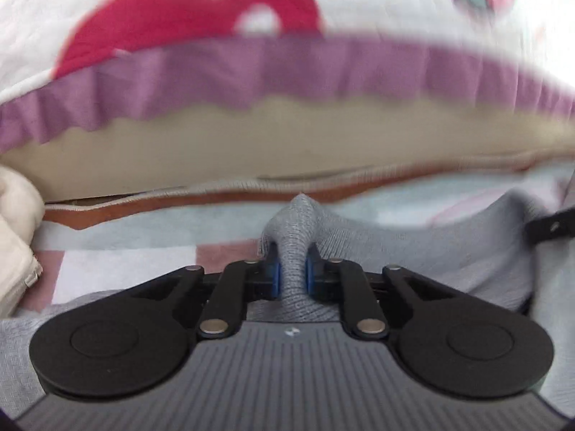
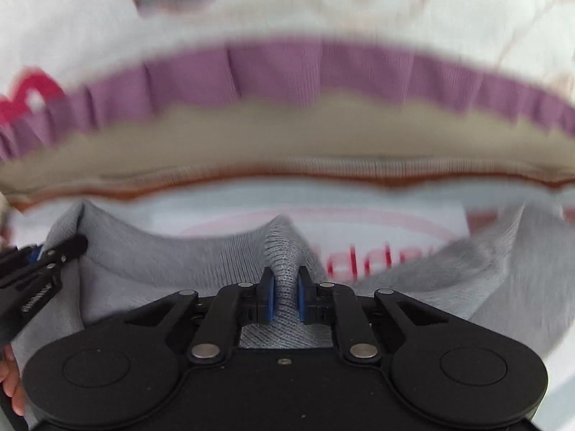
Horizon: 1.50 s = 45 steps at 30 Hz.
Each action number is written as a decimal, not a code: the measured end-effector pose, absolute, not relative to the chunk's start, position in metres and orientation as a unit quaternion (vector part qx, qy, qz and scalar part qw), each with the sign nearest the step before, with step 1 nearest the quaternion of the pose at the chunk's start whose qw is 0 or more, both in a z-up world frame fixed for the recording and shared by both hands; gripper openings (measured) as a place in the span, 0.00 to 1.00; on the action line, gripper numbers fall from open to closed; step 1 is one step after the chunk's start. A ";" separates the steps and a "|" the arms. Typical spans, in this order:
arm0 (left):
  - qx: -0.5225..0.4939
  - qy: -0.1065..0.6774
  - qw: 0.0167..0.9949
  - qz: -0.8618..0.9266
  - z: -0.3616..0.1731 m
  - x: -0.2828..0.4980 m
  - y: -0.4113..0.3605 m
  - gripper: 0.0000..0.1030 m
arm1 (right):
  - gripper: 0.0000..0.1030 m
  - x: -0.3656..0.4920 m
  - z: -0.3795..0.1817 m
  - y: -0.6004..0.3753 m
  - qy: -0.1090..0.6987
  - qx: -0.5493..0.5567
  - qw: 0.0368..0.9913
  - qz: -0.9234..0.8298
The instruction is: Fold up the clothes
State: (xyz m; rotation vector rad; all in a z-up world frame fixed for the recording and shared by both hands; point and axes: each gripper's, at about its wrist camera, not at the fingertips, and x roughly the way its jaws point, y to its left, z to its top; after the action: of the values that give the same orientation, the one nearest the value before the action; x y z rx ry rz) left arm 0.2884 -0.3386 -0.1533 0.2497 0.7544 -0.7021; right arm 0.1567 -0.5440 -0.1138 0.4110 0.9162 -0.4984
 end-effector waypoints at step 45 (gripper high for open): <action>0.139 0.331 0.828 -0.430 -0.176 0.270 -0.470 0.08 | 0.66 -0.163 -0.158 -0.799 0.155 0.509 0.695 -0.484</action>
State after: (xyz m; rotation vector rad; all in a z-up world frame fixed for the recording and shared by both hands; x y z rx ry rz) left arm 0.2700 -0.4704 -0.1758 0.2950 0.7024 -0.9134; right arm -0.1633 -0.7992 -0.1581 1.1359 0.3460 -1.0793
